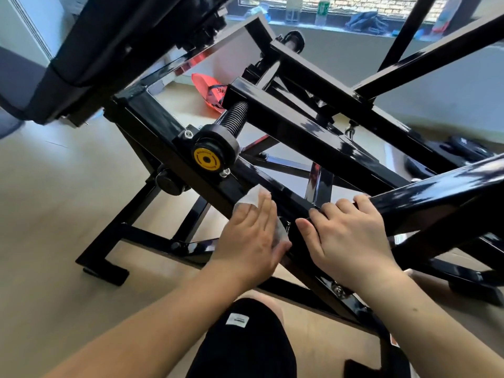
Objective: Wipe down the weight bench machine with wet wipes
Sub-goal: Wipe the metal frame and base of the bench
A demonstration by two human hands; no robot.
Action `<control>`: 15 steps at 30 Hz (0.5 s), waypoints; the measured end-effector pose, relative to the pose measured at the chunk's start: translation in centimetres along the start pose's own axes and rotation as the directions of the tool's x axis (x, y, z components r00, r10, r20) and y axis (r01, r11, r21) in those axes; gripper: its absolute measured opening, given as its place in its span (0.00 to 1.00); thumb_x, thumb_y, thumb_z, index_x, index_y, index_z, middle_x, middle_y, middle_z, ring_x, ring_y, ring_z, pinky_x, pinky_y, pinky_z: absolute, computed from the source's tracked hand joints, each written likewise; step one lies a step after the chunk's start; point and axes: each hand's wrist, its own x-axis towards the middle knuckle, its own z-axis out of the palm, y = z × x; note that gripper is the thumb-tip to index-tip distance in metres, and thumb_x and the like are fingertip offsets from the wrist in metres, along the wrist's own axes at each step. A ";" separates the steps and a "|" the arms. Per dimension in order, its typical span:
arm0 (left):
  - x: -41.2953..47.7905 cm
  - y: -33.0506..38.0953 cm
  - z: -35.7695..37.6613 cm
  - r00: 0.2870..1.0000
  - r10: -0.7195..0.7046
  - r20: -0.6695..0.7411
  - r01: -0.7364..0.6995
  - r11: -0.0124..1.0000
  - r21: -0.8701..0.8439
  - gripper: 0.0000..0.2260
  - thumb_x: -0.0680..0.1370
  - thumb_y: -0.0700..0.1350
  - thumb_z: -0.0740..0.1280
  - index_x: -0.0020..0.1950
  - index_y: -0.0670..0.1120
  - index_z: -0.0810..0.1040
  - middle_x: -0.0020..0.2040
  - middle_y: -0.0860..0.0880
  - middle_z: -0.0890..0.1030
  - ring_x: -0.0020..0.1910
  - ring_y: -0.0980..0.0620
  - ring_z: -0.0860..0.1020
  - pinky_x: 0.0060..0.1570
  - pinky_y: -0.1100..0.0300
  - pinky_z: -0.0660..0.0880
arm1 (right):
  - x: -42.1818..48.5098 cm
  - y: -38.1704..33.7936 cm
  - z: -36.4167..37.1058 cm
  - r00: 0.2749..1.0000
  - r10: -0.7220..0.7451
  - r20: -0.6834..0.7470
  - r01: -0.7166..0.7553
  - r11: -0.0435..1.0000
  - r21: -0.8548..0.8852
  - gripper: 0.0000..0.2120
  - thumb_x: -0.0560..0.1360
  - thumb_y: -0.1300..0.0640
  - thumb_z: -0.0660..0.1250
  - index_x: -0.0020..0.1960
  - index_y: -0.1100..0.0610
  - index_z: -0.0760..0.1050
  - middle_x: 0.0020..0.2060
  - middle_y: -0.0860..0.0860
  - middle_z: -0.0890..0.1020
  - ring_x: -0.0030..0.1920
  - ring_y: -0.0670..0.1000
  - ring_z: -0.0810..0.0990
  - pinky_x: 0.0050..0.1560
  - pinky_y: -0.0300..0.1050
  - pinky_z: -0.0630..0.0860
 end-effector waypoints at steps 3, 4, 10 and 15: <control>0.6 -2.2 0.6 0.961 0.153 -0.230 -0.166 0.985 -0.039 0.19 0.84 0.48 0.62 0.68 0.38 0.79 0.68 0.38 0.79 0.69 0.41 0.78 0.70 0.47 0.66 | -0.1 0.6 -0.6 0.997 -0.076 0.005 0.075 0.993 0.094 0.29 0.86 0.42 0.47 0.61 0.56 0.82 0.46 0.52 0.86 0.49 0.60 0.82 0.59 0.58 0.69; 0.9 -3.2 0.4 0.928 0.200 -0.314 -0.228 0.972 -0.054 0.15 0.82 0.44 0.64 0.63 0.39 0.82 0.64 0.39 0.83 0.65 0.42 0.80 0.69 0.48 0.70 | -0.2 1.0 -0.8 0.995 -0.088 -0.037 0.093 0.982 0.167 0.27 0.86 0.43 0.49 0.66 0.56 0.80 0.50 0.51 0.86 0.53 0.58 0.83 0.61 0.58 0.71; 3.0 -0.5 -3.8 0.884 -0.310 -0.351 0.053 0.810 -0.584 0.14 0.87 0.47 0.58 0.53 0.48 0.82 0.45 0.52 0.85 0.47 0.49 0.83 0.51 0.53 0.76 | -1.0 1.7 -2.7 0.976 0.021 -0.216 0.127 0.753 0.646 0.26 0.83 0.56 0.58 0.79 0.62 0.65 0.67 0.54 0.78 0.68 0.53 0.76 0.70 0.42 0.69; 4.8 8.4 -3.1 0.983 -0.180 0.034 0.104 0.400 -0.911 0.20 0.86 0.52 0.53 0.72 0.42 0.73 0.68 0.43 0.79 0.69 0.42 0.75 0.69 0.43 0.71 | -1.4 1.9 -4.1 0.985 0.093 -0.149 0.030 0.747 0.664 0.28 0.86 0.45 0.51 0.80 0.59 0.63 0.75 0.53 0.73 0.78 0.50 0.67 0.81 0.56 0.56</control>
